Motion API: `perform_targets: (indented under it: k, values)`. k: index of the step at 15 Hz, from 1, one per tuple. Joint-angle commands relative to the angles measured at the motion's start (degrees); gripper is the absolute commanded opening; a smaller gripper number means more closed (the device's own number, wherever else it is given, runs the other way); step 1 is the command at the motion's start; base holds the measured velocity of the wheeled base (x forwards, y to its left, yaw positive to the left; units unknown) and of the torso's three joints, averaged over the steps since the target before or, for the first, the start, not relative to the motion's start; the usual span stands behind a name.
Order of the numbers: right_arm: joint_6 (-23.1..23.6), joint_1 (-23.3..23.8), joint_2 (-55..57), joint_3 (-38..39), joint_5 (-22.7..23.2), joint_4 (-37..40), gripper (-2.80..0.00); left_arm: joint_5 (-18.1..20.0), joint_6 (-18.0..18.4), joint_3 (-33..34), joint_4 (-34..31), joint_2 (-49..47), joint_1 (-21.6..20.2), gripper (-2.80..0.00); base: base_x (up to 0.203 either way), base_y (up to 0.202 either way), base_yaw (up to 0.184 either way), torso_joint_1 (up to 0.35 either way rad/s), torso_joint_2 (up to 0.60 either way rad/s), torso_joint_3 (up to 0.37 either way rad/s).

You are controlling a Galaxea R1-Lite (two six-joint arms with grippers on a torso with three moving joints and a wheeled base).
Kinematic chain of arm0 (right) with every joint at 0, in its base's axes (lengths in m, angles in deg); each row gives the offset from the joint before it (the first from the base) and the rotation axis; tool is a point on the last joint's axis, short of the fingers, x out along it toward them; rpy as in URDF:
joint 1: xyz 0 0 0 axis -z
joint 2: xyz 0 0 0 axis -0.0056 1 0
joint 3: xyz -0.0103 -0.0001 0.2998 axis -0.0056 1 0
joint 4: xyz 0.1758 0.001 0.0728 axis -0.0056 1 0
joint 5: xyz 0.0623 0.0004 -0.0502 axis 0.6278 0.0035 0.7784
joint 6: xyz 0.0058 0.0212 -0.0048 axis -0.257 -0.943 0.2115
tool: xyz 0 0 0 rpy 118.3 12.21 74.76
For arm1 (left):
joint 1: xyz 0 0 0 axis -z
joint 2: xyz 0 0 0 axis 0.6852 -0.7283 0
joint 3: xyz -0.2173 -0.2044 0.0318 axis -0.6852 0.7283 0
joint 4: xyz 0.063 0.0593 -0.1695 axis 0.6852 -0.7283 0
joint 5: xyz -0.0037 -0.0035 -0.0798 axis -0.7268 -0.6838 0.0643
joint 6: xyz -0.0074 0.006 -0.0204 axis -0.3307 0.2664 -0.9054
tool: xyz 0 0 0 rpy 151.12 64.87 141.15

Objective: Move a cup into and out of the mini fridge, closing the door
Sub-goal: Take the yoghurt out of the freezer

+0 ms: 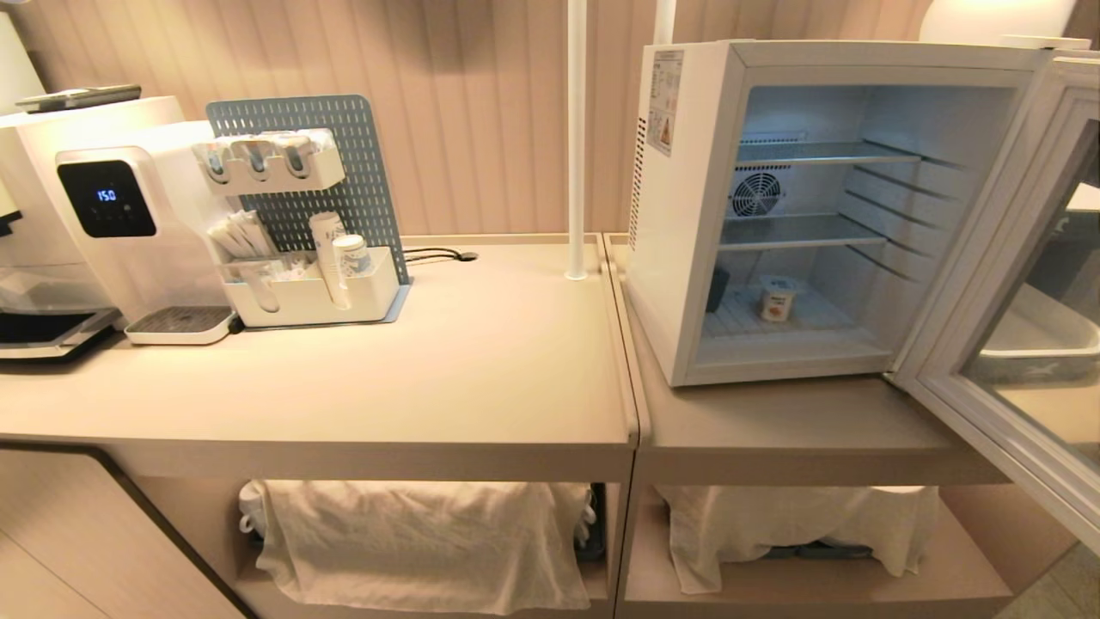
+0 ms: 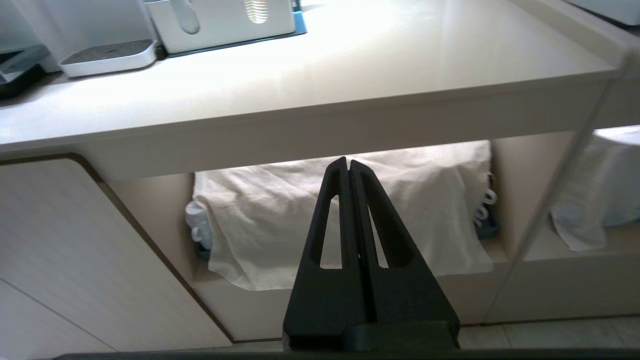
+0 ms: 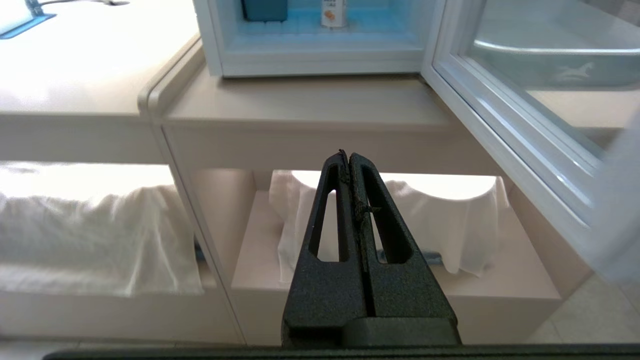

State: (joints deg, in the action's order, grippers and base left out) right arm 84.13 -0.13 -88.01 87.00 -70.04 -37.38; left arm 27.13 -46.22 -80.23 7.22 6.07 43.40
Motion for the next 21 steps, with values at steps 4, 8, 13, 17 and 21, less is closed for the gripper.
perform_targets:
  k: [4, 8, 13, 17, 21]
  values:
    - [0.03, -0.08, 0.06, -0.02, 0.06, 0.16, -2.80, 0.12, -0.48, 0.00, -0.20, 0.11, -0.06, -2.80, 0.171, 0.029, -0.007, 0.004, 0.00, -0.001]
    - [-0.13, -0.08, -0.02, -0.31, -0.21, -0.25, -2.80, 0.12, -0.66, 0.00, -0.20, 0.11, -0.06, -2.80, 0.000, 0.000, 0.000, 0.000, 0.00, 0.000]
    - [-2.17, -0.08, 10.58, -33.13, -0.31, 5.38, -2.80, 0.03, -1.09, 0.00, -0.11, 0.11, -0.06, -2.80, 0.000, 0.000, 0.000, 0.000, 0.00, 0.000]
    - [-2.31, -0.21, 40.64, -50.93, 0.33, 10.45, -2.80, -0.41, -2.41, 0.00, -0.03, 0.11, -0.06, -2.80, 0.000, 0.000, 0.000, 0.000, 0.00, 0.000]
    - [2.51, -0.61, 65.68, -50.67, 6.64, 12.41, -2.80, -0.41, -2.41, 0.00, -0.03, 0.11, -0.06, -2.80, 0.000, 0.000, 0.000, 0.000, 0.00, 0.000]
